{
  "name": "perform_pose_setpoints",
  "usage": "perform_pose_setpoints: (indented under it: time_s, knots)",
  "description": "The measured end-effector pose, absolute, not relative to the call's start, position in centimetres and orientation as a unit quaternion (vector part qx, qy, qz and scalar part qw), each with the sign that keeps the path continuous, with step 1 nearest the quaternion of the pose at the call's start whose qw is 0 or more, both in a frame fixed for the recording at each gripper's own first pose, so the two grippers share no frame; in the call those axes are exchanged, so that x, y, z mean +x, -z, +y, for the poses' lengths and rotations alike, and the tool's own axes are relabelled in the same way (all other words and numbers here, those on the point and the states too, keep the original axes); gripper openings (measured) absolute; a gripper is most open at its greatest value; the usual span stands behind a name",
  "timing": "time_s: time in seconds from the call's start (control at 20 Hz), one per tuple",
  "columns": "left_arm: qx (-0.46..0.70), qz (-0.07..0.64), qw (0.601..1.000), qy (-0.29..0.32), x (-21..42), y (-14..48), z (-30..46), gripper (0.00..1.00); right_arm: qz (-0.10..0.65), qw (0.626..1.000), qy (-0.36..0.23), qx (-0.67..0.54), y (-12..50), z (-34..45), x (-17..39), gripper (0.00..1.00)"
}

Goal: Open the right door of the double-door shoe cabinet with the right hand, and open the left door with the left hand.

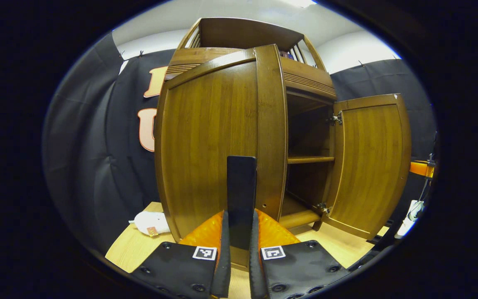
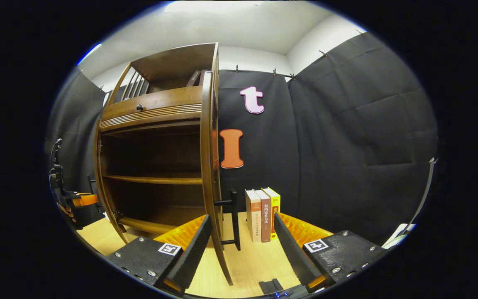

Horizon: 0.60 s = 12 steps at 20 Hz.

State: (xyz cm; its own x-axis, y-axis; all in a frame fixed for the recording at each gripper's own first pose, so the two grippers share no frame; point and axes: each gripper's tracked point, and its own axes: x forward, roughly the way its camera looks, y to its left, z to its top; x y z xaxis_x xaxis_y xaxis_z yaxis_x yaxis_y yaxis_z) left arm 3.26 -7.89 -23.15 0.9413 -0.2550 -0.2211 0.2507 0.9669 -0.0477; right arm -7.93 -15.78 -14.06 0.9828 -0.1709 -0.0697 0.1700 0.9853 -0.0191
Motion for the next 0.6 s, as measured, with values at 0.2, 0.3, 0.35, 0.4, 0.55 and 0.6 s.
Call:
perform_pose_setpoints:
  time_s: [0.2,0.3,0.35,0.4,0.55,0.6]
  knots:
    - [-0.010,0.111,0.987,0.119,2.0,22.6,-6.0,0.24,0.033,0.996,0.078,-0.010,13.5,-14.4,-8.3,0.92]
    - [0.005,0.109,0.988,0.108,1.2,22.6,-5.2,0.18,0.030,0.997,0.076,-0.012,13.0,-13.9,-8.4,0.92]
    - [0.011,0.109,0.988,0.106,1.1,22.6,-4.8,0.17,0.029,0.997,0.073,-0.011,12.9,-13.5,-8.5,0.92]
    - [0.010,0.107,0.989,0.104,0.9,22.4,-4.4,0.18,0.028,0.997,0.069,-0.010,12.8,-13.1,-8.7,0.92]
    - [-0.005,0.111,0.989,0.102,0.8,22.3,-4.4,0.18,0.022,0.998,0.060,-0.015,12.1,-12.0,-8.8,0.92]
    - [-0.007,0.111,0.989,0.102,0.8,22.2,-4.4,0.19,0.021,0.998,0.058,-0.018,12.0,-11.7,-8.7,0.92]
